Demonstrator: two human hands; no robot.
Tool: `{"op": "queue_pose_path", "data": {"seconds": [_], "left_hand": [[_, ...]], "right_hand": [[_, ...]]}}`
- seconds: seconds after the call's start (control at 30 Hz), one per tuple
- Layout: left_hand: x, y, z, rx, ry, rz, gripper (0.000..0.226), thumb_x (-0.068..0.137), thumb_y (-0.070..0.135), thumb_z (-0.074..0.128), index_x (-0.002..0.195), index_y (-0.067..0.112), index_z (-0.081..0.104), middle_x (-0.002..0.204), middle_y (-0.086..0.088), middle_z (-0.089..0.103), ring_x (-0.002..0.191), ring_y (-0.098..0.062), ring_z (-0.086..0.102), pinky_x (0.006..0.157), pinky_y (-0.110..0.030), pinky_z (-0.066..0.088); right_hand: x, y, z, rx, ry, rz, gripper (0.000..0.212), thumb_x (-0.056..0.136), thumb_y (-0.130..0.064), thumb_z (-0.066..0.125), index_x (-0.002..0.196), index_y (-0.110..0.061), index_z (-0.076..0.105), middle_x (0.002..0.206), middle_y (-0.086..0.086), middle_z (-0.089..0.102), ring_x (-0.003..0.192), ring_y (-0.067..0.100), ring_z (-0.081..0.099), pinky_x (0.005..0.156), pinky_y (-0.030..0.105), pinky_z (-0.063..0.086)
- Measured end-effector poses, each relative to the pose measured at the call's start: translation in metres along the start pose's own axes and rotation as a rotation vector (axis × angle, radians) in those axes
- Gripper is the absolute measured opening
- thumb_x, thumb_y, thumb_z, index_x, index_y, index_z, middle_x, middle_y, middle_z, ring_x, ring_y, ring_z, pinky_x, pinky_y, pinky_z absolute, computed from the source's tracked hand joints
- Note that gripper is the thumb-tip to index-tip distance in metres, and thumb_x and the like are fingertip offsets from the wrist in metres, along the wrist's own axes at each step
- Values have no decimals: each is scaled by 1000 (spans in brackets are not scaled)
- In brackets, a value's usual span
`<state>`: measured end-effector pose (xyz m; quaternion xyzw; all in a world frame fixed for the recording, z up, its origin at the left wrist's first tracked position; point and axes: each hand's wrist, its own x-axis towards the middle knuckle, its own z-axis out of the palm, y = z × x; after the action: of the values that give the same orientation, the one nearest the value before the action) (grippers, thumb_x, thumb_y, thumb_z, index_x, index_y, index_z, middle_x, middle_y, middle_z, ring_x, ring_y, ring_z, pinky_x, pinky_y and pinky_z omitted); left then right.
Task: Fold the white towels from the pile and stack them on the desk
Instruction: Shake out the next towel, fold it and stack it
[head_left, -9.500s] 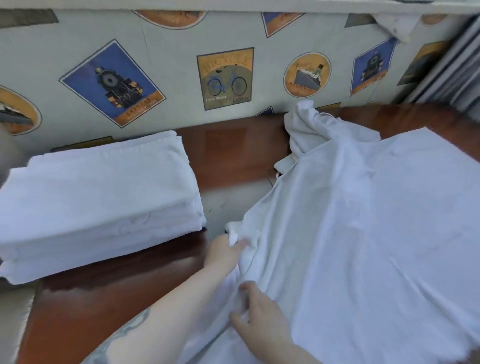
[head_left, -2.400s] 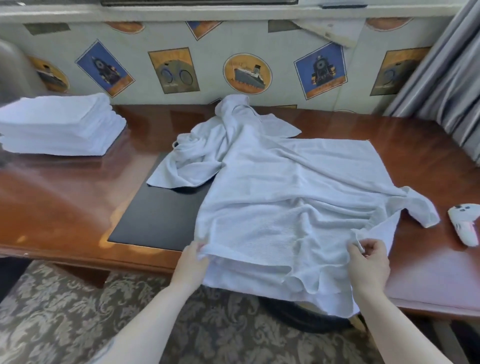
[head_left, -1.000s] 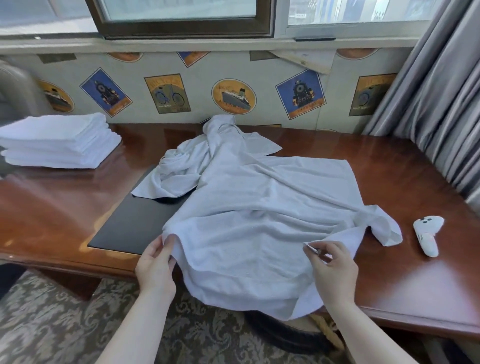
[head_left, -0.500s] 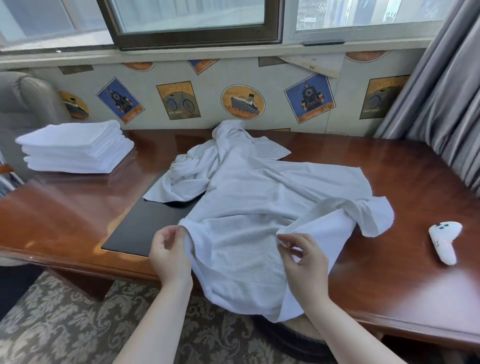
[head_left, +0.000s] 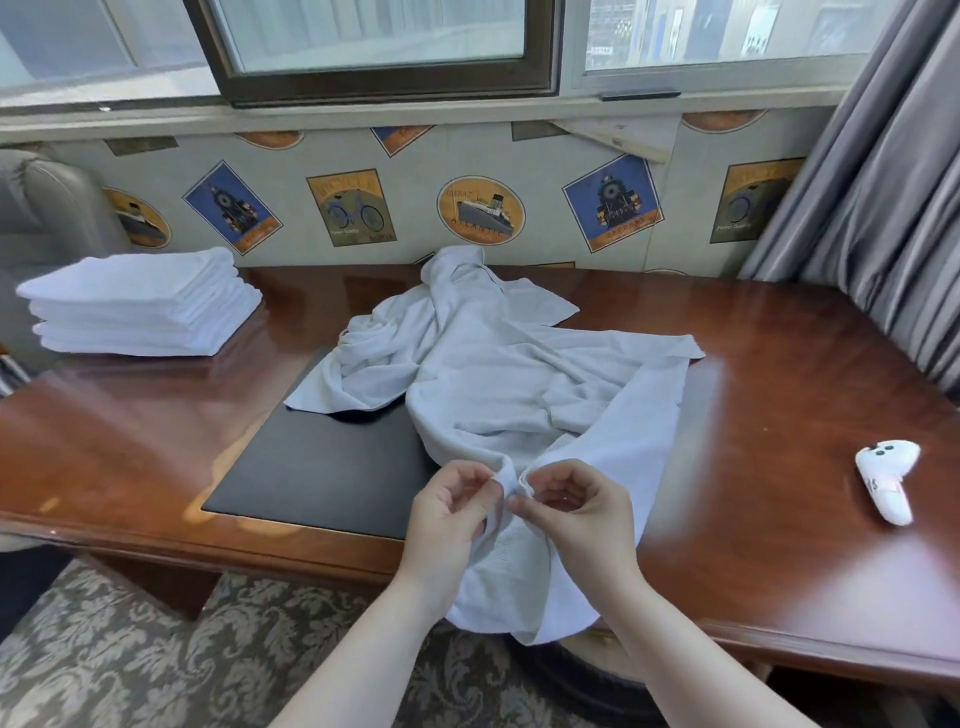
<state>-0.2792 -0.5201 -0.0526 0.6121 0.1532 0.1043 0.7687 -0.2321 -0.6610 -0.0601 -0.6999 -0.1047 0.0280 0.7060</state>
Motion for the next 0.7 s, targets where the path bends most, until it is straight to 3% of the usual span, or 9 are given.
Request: {"op": "queue_pose_path", "data": {"seconds": [0.07,0.23,0.37,0.43,0.5,0.6,0.7], "left_hand": [[-3,-1,1,8,-30,-10,6,87,15,68,90,11,65,89,-16,67,89,-27,63,93,-47,51],[0,3,3,29,-105,23,16,79,29,70,85,15,69,98,-13,73,100,-29,69,94,-42,52],[8,7,-2,18,-229,-30,13,85,18,66,92,8,71,99,-15,74,95,-26,71,82,-31,56],[12,12,-10,16,-306,-55,18,92,4,58,107,6,68,100,-14,74,93,-25,72,75,-26,56],[21,17,-12,174,-403,-3,28,96,-4,51,117,8,65,102,-11,74,98,-24,71,78,-27,56],[30,21,-10,388,-463,70,26,91,-6,59,106,12,72,101,-6,75,100,-20,70,88,-27,54],[36,23,-9,437,-483,85,23,83,-6,69,93,14,76,94,-4,76,93,-19,72,84,-21,52]], "right_hand": [[0,0,2,27,5,10,26,64,-9,91,73,-25,73,72,0,71,67,12,66,67,22,52],[0,-8,4,73,18,24,21,64,-8,91,71,-18,74,74,8,72,69,17,67,68,23,54],[-2,-9,-5,115,24,83,21,62,-8,91,73,-17,76,76,9,73,71,17,69,68,23,55],[-4,-11,-8,126,-9,106,20,64,-8,90,76,-18,77,79,9,74,75,19,70,71,23,55],[-4,-10,-10,111,-28,126,19,69,-6,87,79,-19,77,82,9,75,79,20,71,71,22,55],[-5,-9,-16,127,-37,171,18,75,-4,82,82,-20,76,87,8,75,87,20,73,73,20,55],[-5,-9,-18,69,-25,178,18,74,-7,81,78,-21,71,85,4,75,86,17,72,74,22,56]]}}
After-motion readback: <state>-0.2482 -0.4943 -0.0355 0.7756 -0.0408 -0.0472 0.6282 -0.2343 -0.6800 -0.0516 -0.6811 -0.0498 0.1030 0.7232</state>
